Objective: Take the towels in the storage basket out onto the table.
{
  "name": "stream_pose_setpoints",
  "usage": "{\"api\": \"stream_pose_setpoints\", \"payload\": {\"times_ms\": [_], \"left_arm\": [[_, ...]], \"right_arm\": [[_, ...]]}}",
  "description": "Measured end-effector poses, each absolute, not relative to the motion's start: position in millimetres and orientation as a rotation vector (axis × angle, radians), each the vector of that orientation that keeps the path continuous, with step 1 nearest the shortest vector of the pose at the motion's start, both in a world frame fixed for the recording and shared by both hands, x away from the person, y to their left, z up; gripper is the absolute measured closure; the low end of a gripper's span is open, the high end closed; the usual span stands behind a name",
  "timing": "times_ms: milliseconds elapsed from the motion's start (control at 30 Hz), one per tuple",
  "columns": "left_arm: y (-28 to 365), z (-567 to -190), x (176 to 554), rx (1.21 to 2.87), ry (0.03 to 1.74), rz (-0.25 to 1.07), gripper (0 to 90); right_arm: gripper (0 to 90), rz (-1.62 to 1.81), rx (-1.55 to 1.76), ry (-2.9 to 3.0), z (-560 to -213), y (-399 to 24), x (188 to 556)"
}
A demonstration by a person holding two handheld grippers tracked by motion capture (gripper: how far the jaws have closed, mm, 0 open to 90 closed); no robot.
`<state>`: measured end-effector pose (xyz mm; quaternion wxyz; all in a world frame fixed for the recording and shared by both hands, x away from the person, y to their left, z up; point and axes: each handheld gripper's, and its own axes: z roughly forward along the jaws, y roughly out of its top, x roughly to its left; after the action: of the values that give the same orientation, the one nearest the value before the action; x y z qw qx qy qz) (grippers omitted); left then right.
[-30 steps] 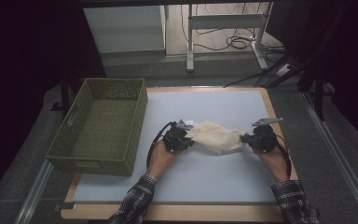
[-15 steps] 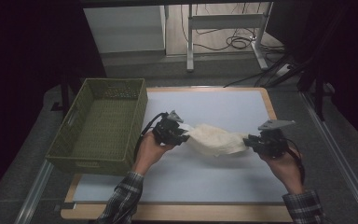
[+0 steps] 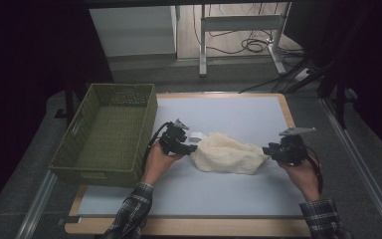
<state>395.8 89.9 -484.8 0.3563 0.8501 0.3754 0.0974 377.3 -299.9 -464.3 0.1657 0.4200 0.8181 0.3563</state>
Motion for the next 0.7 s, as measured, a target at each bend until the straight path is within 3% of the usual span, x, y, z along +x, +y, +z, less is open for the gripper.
{"api": "stream_pose_setpoints", "payload": {"times_ms": [267,467,533,567,600,633,667,700], "left_arm": [[94.1,-497.4,348.1,2.192,0.92,0.203,38.3],[82.8,-522.2,355.2,2.161,0.976,0.191,28.8],[76.3,-529.0,364.9,2.142,0.97,0.186,37.5],[74.4,-530.6,368.0,2.135,0.959,0.171,43.8],[74.4,-530.6,368.0,2.135,0.959,0.171,51.6],[72.9,-531.8,370.6,2.121,0.941,0.139,51.6],[72.3,-531.6,371.4,2.118,0.926,0.129,66.0],[71.3,-529.4,370.4,2.114,0.904,0.113,72.2]], "right_arm": [[63.3,1.02,1.146,2.392,-474.4,-307.7,338.2],[54.9,1.06,1.154,2.438,-496.4,-294.8,337.1],[60.0,1.055,1.145,2.436,-502.6,-285.0,342.5],[67.8,1.053,1.144,2.434,-503.8,-282.3,344.7],[67.8,1.053,1.144,2.434,-503.8,-282.3,344.7],[74.8,1.055,1.137,2.433,-504.6,-280.1,346.5],[81.6,1.058,1.132,2.433,-504.2,-277.8,347.9],[84.7,1.061,1.127,2.432,-503.3,-276.6,348.0]]}}
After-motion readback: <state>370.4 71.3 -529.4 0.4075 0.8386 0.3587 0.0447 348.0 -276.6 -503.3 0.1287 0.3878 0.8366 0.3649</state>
